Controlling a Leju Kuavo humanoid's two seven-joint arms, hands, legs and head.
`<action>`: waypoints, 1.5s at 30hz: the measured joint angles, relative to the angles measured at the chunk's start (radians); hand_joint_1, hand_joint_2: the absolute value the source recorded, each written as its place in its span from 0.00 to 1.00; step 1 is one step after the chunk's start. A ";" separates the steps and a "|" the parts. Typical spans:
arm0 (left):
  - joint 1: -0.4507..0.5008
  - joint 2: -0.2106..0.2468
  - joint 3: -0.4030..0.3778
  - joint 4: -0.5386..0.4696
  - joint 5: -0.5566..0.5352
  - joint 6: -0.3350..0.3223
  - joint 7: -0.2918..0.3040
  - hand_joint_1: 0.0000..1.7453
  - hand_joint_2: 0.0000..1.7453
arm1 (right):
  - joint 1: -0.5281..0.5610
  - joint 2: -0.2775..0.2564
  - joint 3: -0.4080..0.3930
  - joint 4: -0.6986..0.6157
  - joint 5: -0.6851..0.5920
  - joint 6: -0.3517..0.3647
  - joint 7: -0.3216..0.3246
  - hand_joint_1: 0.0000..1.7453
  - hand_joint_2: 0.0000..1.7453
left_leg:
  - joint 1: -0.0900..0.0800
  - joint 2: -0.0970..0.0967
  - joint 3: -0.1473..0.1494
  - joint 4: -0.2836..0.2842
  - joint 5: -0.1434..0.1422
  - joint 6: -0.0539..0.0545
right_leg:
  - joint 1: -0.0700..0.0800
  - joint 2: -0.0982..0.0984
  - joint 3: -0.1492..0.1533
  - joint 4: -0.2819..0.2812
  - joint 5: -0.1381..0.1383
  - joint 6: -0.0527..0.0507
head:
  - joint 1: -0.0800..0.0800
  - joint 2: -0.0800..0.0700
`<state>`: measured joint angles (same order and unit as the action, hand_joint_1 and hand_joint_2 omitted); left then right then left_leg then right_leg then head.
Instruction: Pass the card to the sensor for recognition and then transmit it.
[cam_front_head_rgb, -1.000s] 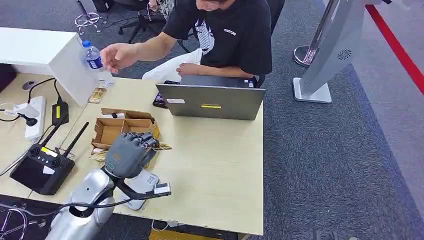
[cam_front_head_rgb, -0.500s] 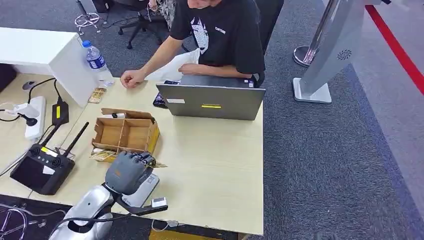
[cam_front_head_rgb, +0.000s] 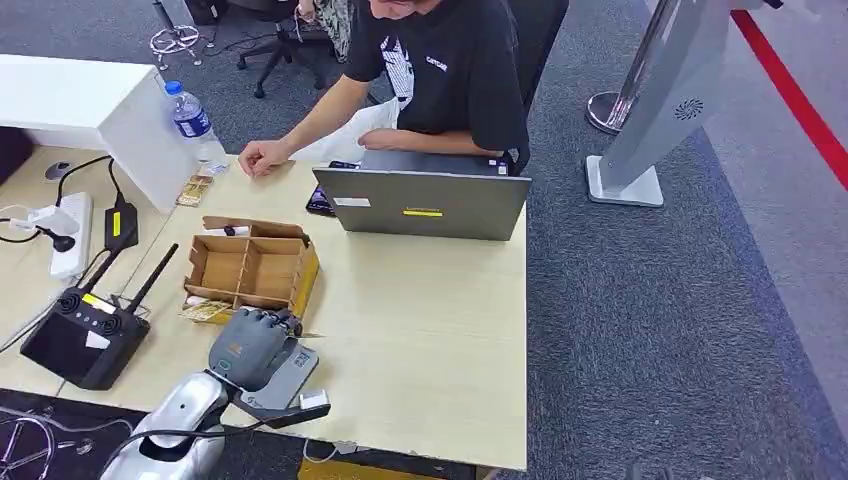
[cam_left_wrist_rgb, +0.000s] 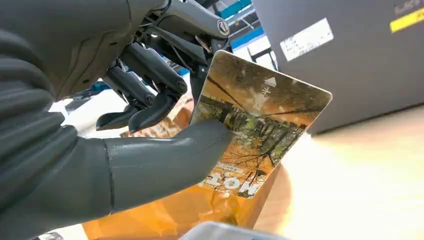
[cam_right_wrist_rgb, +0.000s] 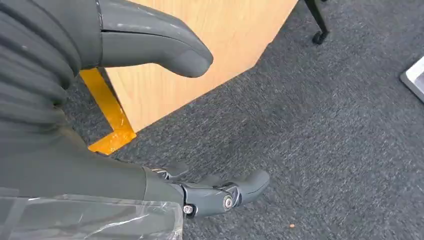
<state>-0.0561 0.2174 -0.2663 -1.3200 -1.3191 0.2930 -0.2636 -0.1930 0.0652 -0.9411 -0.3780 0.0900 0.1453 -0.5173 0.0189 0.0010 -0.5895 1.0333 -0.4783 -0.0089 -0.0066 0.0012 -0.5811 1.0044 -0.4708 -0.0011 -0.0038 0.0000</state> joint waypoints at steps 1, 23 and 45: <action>-0.003 -0.002 0.002 0.008 0.000 0.000 -0.003 1.00 1.00 | -0.001 0.000 0.000 0.000 0.000 0.000 0.000 0.00 1.00 | 0.000 0.000 0.000 0.000 0.000 0.000 | 0.000 0.000 0.000 0.000 0.000 0.000 | 0.000 0.000; -0.056 -0.034 0.005 0.043 0.034 -0.005 -0.052 1.00 1.00 | -0.018 0.000 -0.006 0.005 0.017 -0.005 0.002 0.00 1.00 | 0.000 0.000 0.000 0.000 0.000 0.000 | 0.000 0.000 0.000 0.000 0.000 0.000 | 0.000 0.000; -0.299 -0.048 0.064 -0.053 0.050 -0.024 -0.002 1.00 1.00 | -0.040 0.002 -0.008 0.010 0.060 -0.014 0.018 0.00 1.00 | 0.000 0.000 0.000 0.000 0.001 -0.001 | 0.000 0.000 0.000 0.001 0.001 -0.001 | 0.000 0.000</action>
<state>-0.3548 0.1693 -0.2019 -1.3733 -1.2695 0.2685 -0.2651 -0.2329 0.0671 -0.9487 -0.3681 0.1495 0.1312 -0.4990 0.0193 0.0008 -0.5895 1.0336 -0.4771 -0.0095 -0.0065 0.0011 -0.5810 1.0049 -0.4698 -0.0020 -0.0042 0.0000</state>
